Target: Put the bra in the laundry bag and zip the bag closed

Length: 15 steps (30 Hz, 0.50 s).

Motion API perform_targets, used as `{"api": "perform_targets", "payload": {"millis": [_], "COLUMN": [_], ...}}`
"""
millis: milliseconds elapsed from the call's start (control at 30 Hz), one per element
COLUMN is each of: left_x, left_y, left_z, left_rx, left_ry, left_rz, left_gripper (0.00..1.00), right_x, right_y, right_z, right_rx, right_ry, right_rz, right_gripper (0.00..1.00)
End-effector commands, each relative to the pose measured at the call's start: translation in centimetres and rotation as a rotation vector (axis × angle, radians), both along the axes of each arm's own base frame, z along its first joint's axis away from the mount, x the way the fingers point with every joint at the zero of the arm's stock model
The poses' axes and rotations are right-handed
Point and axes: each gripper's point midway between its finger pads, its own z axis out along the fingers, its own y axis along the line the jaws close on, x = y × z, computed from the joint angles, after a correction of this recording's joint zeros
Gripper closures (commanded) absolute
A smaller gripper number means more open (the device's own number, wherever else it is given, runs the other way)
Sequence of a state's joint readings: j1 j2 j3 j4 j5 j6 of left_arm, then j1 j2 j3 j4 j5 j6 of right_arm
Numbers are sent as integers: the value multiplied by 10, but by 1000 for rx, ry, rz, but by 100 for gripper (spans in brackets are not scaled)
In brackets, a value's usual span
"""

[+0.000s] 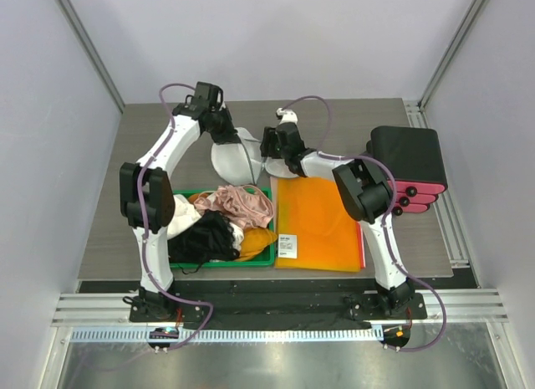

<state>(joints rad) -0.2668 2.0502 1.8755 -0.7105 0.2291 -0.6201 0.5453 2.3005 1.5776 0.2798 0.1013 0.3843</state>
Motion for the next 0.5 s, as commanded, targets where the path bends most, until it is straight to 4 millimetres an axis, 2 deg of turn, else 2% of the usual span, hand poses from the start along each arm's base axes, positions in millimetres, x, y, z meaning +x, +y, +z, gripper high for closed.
{"api": "perform_targets", "payload": {"millis": [0, 167, 233, 267, 300, 333, 367, 400, 433, 467], "left_x": [-6, -2, 3, 6, 7, 9, 11, 13, 14, 18], "left_y": [-8, -8, -8, -7, -9, -9, -10, -10, -9, -9], "left_z": [25, 30, 38, 44, 42, 43, 47, 44, 45, 49], "left_rx": [-61, -59, -61, -63, -65, -65, -68, -66, -69, -79], "left_ry": [-53, -66, -83, -91, -86, -86, -93, -88, -91, -100], "left_rz": [-53, -49, -46, -42, -47, -45, -47, -42, -39, -28], "left_gripper": [100, 100, 100, 100, 100, 100, 100, 100, 100, 100], "right_x": [19, 17, 12, 7, 0, -3, -15, -20, -25, -33], "right_y": [-20, -23, -24, -23, -26, -31, -30, -33, -34, -38], "right_z": [23, 37, 52, 60, 59, 81, 76, 81, 102, 96], "right_rx": [-76, -100, -98, -100, -119, -134, -158, -171, -156, -164], "right_ry": [-57, -77, -90, -105, -102, -143, -139, -149, -185, -172], "right_rz": [-60, -50, -45, -42, -42, -59, -48, -58, -60, -50], "right_gripper": [36, 30, 28, 24, 23, 21, 19, 17, 16, 16]}}
